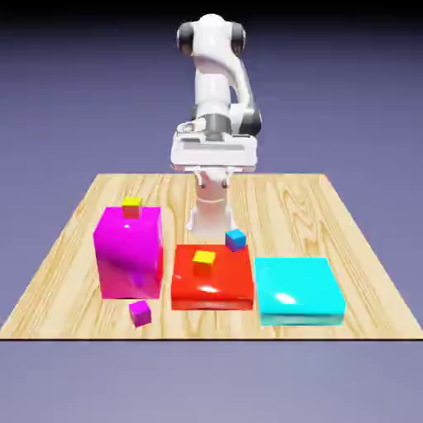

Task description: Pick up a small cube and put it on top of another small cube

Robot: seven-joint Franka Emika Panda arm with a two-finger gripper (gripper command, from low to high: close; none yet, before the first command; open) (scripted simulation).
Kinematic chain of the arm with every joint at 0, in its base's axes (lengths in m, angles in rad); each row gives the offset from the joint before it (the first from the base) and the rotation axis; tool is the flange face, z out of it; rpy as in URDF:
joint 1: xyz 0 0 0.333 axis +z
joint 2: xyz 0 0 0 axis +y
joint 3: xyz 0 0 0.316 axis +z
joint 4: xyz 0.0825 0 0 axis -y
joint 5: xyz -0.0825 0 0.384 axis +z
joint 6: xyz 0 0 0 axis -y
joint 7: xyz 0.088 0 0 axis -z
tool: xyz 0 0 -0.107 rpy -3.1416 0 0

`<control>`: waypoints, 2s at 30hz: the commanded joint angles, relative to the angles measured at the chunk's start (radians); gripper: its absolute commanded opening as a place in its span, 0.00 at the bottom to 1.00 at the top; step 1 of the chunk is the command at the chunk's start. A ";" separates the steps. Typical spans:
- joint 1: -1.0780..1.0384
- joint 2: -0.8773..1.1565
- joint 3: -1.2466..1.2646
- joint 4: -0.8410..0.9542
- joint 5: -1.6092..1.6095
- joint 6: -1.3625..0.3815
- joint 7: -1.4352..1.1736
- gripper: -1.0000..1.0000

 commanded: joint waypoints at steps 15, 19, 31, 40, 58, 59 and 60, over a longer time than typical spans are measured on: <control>0.097 0.544 -0.183 0.460 -0.056 -0.513 -0.208 0.50; 0.123 0.689 -0.232 0.582 -0.071 -0.650 -0.263 0.50; 0.200 1.124 -0.378 0.950 -0.115 -1.060 -0.429 0.50; 0.259 1.450 -0.488 1.226 -0.149 -1.368 -0.554 0.50; 0.170 1.426 -0.367 1.247 -0.168 -1.462 -0.457 0.00; 0.145 1.392 -0.331 1.226 -0.163 -1.472 -0.418 0.00; 0.121 1.359 -0.295 1.206 -0.158 -1.482 -0.379 0.00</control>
